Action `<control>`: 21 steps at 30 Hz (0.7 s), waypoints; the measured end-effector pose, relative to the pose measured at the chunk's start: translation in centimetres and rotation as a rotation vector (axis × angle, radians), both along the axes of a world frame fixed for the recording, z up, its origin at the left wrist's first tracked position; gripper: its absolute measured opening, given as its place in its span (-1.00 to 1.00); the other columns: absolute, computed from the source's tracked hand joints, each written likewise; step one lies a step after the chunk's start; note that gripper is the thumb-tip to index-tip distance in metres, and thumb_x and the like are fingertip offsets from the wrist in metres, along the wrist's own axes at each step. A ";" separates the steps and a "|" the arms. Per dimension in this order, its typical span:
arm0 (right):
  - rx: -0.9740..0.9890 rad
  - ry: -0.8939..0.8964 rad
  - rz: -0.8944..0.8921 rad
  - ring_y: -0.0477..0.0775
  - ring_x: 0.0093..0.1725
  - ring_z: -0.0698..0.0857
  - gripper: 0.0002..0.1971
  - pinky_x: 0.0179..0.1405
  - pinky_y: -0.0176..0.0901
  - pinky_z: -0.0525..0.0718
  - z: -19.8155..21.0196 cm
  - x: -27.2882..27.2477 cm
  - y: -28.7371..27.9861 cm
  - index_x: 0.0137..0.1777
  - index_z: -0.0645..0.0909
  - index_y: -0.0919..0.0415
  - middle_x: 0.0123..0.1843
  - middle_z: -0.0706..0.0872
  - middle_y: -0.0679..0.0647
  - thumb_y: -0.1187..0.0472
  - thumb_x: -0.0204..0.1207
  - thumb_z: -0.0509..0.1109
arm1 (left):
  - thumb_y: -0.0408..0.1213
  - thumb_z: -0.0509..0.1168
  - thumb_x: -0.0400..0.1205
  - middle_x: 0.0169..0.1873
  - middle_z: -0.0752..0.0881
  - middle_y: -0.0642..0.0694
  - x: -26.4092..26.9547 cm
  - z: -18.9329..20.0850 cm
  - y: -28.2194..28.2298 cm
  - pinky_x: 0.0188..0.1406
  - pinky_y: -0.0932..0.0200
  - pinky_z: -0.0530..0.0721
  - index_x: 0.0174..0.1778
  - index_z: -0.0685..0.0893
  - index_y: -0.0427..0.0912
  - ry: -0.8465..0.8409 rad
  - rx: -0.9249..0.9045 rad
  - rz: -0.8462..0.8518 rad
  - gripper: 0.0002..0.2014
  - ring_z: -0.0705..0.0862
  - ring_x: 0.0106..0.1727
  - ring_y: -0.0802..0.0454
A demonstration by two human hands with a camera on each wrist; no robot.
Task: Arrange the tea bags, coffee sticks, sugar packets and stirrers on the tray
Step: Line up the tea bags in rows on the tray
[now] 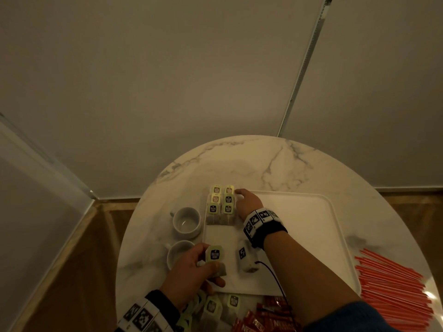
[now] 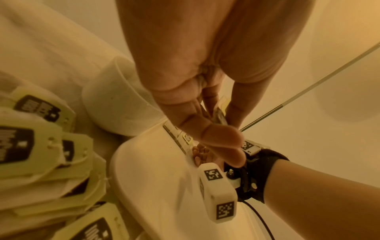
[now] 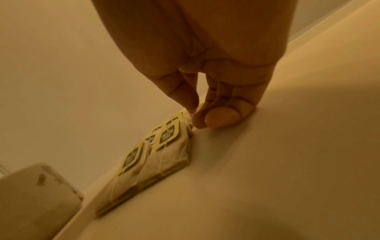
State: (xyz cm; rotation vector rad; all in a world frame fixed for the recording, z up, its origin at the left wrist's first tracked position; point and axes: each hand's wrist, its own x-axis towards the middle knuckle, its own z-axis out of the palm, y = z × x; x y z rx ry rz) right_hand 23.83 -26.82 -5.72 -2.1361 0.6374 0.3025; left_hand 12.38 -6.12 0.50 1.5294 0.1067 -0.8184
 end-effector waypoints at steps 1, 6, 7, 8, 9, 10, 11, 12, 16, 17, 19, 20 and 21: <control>0.005 -0.005 -0.004 0.25 0.35 0.58 -0.57 0.33 0.09 0.59 -0.1 0.0 0.0 0.46 0.50 0.07 0.44 0.57 0.20 0.30 0.61 0.12 | -0.49 0.36 0.57 -0.08 0.79 -0.32 0.0 0.0 0.1 -0.48 0.09 0.66 0.13 0.62 -0.23 0.001 0.001 0.003 -0.76 0.78 -0.25 -0.22; 0.076 -0.025 -0.050 0.28 0.21 0.65 -0.54 0.22 0.12 0.66 0.0 -0.4 0.0 0.50 0.44 0.05 0.35 0.62 0.23 0.29 0.61 0.11 | -0.49 0.36 0.57 -0.04 0.77 -0.33 -0.1 -0.2 0.0 -0.49 0.10 0.66 0.13 0.62 -0.25 -0.006 0.000 0.034 -0.77 0.78 -0.28 -0.19; 0.093 -0.030 -0.072 0.27 0.14 0.67 -0.53 0.18 0.13 0.68 0.0 -0.6 0.0 0.51 0.41 0.05 0.32 0.64 0.25 0.28 0.60 0.12 | -0.49 0.36 0.58 -0.03 0.77 -0.33 -0.1 -0.3 -0.1 -0.50 0.11 0.67 0.12 0.62 -0.26 -0.013 -0.002 0.049 -0.78 0.78 -0.29 -0.18; 0.106 -0.036 -0.095 0.25 0.07 0.69 -0.53 0.13 0.12 0.70 0.1 -0.8 -0.1 0.51 0.40 0.05 0.26 0.67 0.26 0.27 0.58 0.14 | -0.49 0.34 0.59 -0.03 0.76 -0.33 -0.2 -0.4 -0.1 -0.51 0.11 0.67 0.12 0.62 -0.28 -0.018 -0.007 0.068 -0.80 0.78 -0.30 -0.18; 0.126 -0.046 -0.115 0.23 -0.01 0.71 -0.55 0.02 0.07 0.72 0.4 -1.3 -0.1 0.48 0.41 0.08 0.17 0.70 0.24 0.26 0.58 0.16 | -0.50 0.33 0.60 -0.04 0.76 -0.35 -0.2 -0.5 -0.1 -0.52 0.11 0.67 0.12 0.62 -0.31 -0.021 -0.017 0.093 -0.81 0.77 -0.31 -0.18; 0.165 -0.062 -0.135 0.19 -0.11 0.71 -0.61 -0.14 0.00 0.71 0.9 -2.0 0.1 0.41 0.45 0.12 0.05 0.71 0.19 0.26 0.58 0.18 | -0.50 0.33 0.60 -0.06 0.76 -0.35 -0.2 -0.6 -0.2 -0.51 0.11 0.67 0.11 0.62 -0.32 -0.025 -0.026 0.119 -0.82 0.77 -0.31 -0.18; 0.234 -0.085 -0.145 0.14 -0.22 0.69 -0.70 -0.28 -0.05 0.65 1.6 -2.9 0.4 0.31 0.51 0.16 -0.07 0.70 0.13 0.24 0.59 0.21 | -0.49 0.34 0.60 -0.09 0.77 -0.34 -0.1 -0.7 -0.2 -0.49 0.11 0.68 0.11 0.63 -0.32 -0.035 -0.028 0.143 -0.83 0.77 -0.30 -0.20; 0.324 -0.105 -0.134 0.09 -0.29 0.66 -0.78 -0.36 -0.08 0.60 2.5 -4.1 0.8 0.20 0.56 0.21 -0.14 0.69 0.10 0.21 0.61 0.23 | -0.48 0.34 0.60 -0.11 0.78 -0.33 0.0 -0.8 -0.3 -0.47 0.11 0.70 0.10 0.63 -0.32 -0.054 -0.028 0.166 -0.83 0.78 -0.28 -0.21; 0.665 -0.122 0.051 0.00 -0.35 0.63 -0.87 -0.49 -0.21 0.51 5.5 -9.1 3.1 -0.03 0.68 0.19 -0.23 0.73 0.08 0.15 0.57 0.38 | -0.47 0.36 0.59 -0.16 0.80 -0.27 0.3 -0.1 -0.3 -0.43 0.13 0.73 0.07 0.67 -0.25 -0.152 -0.030 0.248 -0.84 0.81 -0.26 -0.22; 0.683 -0.132 0.093 -0.03 -0.37 0.62 -0.91 -0.50 -0.23 0.50 5.6 -10.0 3.5 -0.07 0.69 0.18 -0.25 0.72 0.06 0.18 0.56 0.41 | -0.45 0.37 0.58 -0.17 0.81 -0.26 0.4 0.0 -0.4 -0.42 0.12 0.74 0.08 0.67 -0.24 -0.167 -0.031 0.250 -0.83 0.81 -0.25 -0.23; 0.660 -0.159 0.133 -0.04 -0.38 0.60 -0.97 -0.50 -0.23 0.49 5.8 -11.3 4.2 -0.14 0.68 0.19 -0.31 0.69 0.08 0.27 0.52 0.45 | -0.41 0.37 0.59 -0.18 0.81 -0.28 0.3 0.4 -0.3 -0.39 0.11 0.75 0.12 0.65 -0.25 -0.172 -0.041 0.226 -0.81 0.81 -0.24 -0.24; 0.647 -0.173 0.129 -0.04 -0.39 0.59 -0.95 -0.50 -0.23 0.48 5.5 -11.7 4.4 -0.17 0.66 0.21 -0.33 0.67 0.10 0.30 0.51 0.46 | -0.41 0.37 0.60 -0.18 0.81 -0.29 0.2 0.4 -0.3 -0.37 0.10 0.75 0.14 0.63 -0.28 -0.166 -0.047 0.210 -0.79 0.80 -0.24 -0.24; 0.642 -0.183 0.108 -0.03 -0.40 0.58 -0.94 -0.50 -0.23 0.47 5.3 -11.9 4.5 -0.18 0.66 0.22 -0.35 0.66 0.11 0.32 0.50 0.45 | -0.42 0.36 0.60 -0.17 0.80 -0.31 0.0 0.3 -0.3 -0.36 0.09 0.75 0.16 0.60 -0.31 -0.160 -0.047 0.197 -0.78 0.80 -0.24 -0.25</control>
